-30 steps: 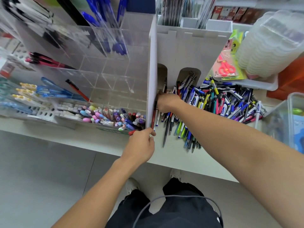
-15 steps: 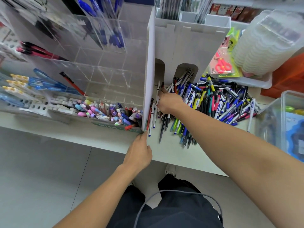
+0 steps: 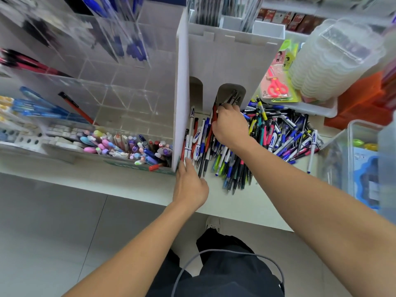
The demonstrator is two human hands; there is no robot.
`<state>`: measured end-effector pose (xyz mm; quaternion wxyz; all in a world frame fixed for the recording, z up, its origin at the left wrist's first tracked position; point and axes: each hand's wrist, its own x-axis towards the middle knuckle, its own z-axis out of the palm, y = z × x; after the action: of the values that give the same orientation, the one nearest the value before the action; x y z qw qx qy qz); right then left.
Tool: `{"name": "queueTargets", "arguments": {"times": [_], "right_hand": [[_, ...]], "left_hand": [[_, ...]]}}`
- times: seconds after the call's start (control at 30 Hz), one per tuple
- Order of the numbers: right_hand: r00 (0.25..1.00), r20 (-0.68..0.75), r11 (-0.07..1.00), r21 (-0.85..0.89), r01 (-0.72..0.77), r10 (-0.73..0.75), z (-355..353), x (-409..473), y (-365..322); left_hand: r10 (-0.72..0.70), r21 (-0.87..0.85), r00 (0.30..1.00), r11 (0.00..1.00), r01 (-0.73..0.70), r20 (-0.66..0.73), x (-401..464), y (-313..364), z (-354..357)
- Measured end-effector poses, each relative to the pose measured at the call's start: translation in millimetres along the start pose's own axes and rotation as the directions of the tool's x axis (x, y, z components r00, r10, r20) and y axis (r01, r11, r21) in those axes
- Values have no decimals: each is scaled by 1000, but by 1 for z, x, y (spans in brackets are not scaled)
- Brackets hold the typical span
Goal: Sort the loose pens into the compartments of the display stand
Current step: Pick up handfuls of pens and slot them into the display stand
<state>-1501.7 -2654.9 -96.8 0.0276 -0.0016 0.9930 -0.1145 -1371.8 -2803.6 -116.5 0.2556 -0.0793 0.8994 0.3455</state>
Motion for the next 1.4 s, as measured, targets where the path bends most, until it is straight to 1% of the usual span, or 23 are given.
{"name": "queueTargets", "arguments": {"times": [0.03, 0.1, 0.17, 0.23, 0.27, 0.33, 0.47, 0.57, 0.67, 0.73, 0.8, 0.9, 0.93, 0.97, 1.03, 1.1, 1.17, 1.2, 1.3, 1.4], "right_hand": [[998, 69, 1000, -5, 7, -7, 4, 6, 4], [981, 192, 1000, 11, -26, 24, 13, 22, 10], [957, 282, 998, -8, -63, 63, 21, 41, 15], [926, 370, 997, -44, -59, 71, 23, 55, 20], [911, 407, 997, -52, -51, 68, 24, 57, 21], [904, 423, 997, -65, -33, 58, 26, 53, 21], [938, 346, 998, -59, 35, -12, 31, 24, 20], [950, 303, 996, -23, 85, -74, 32, 4, 18], [963, 250, 994, 69, 86, -101, 26, -13, 15], [977, 189, 987, 143, 75, -102, 18, -24, 15], [990, 120, 974, 224, 41, -69, 12, -34, 15], [999, 20, 942, 334, -31, 26, 8, -48, 16], [999, -1, 934, 354, -35, 38, 8, -53, 16], [999, -15, 927, 372, -32, 40, 9, -57, 17], [999, -24, 915, 402, -26, 39, 9, -66, 23], [998, -27, 912, 408, -37, 52, 10, -75, 33], [997, -23, 914, 402, -52, 68, 10, -85, 45], [997, -25, 916, 397, -57, 73, 9, -90, 49], [994, -59, 915, 399, -57, 87, 6, -102, 58], [994, -81, 909, 414, -38, 79, 6, -104, 57]], "left_hand": [[-1, 12, 1000, 1000, 1, -11, 3, 5, 2], [-15, 23, 1000, 1000, 16, -23, 13, 16, 5], [-48, 24, 999, 999, 48, -4, 24, 20, 6], [-80, 5, 997, 997, 80, 21, 33, 22, 4], [-95, -12, 995, 995, 95, 20, 37, 23, 3], [-119, -38, 993, 992, 120, 6, 41, 24, 2], [-146, -73, 988, 987, 142, -48, 44, 28, 1], [-148, -104, 987, 984, 142, -56, 47, 29, 0], [-137, -119, 989, 984, 130, -55, 49, 27, -2], [-110, -110, 990, 989, 101, -83, 48, 25, -4], [-48, -63, 989, 997, 40, -142, 45, 27, -7], [138, 80, 955, 989, -122, -263, 48, 40, -16], [180, 133, 946, 980, -149, -270, 54, 46, -19], [190, 181, 949, 973, -146, -252, 62, 51, -21], [127, 240, 972, 968, -78, -196, 80, 63, -21], [11, 230, 986, 973, 28, -167, 95, 74, -17], [-100, 191, 975, 972, 139, -200, 105, 83, -10], [-131, 199, 965, 964, 178, -228, 108, 87, -7], [-168, 239, 946, 942, 238, -279, 115, 91, 0], [-179, 256, 947, 934, 248, -266, 120, 87, -1]]}}
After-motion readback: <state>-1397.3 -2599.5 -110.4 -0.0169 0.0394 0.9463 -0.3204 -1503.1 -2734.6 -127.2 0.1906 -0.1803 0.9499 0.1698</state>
